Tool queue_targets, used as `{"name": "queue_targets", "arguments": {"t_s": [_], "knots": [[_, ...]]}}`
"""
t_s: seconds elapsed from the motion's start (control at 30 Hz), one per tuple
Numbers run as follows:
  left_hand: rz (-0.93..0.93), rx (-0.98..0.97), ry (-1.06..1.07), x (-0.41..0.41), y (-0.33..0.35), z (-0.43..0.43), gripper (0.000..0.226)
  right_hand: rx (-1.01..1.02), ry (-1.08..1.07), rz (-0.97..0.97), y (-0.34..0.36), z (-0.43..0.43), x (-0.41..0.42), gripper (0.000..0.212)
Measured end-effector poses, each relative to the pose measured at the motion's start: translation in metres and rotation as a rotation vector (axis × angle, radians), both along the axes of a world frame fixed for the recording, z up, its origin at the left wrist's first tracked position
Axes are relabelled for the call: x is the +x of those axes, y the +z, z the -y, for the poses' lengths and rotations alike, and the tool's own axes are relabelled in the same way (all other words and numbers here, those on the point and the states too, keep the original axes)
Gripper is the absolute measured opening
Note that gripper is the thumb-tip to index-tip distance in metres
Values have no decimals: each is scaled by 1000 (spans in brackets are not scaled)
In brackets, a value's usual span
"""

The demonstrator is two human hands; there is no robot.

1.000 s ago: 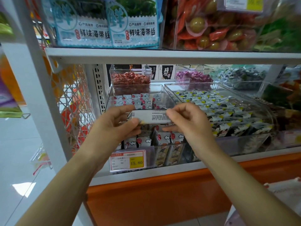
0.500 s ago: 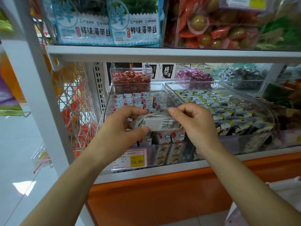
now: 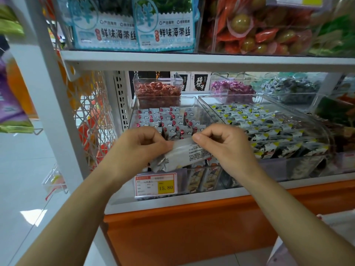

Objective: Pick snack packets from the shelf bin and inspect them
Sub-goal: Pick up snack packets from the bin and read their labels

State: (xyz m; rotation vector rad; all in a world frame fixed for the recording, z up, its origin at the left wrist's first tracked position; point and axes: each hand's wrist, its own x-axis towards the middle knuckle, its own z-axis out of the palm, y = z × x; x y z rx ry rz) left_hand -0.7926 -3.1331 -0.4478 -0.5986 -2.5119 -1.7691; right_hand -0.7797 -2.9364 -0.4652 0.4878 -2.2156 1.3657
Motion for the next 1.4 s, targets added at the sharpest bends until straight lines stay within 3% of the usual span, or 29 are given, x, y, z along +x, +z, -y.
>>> {"name": "queue_targets", "arguments": {"t_s": [0.4,0.57,0.83,1.17,1.27,1.4], "knots": [[27,68,-38,1,-3,-3,34,-67,-102,-24,-7,4,-4,25],[6,84,-21,-3,-6,1,21,-160,199,281,6,-12,-5,16],[-30,66,-59,-3,-7,-3,26,-172,308,399,15,-25,-10,10],[-84,39,64,-6,-11,-3,13,-215,256,311,2,-18,-11,14],[-93,110,146,-8,-10,-4,15,-165,290,305,-1,-13,-9,44],[-181,-6,229,-15,-12,-10,29,-236,103,177,1,-8,-18,32]]}}
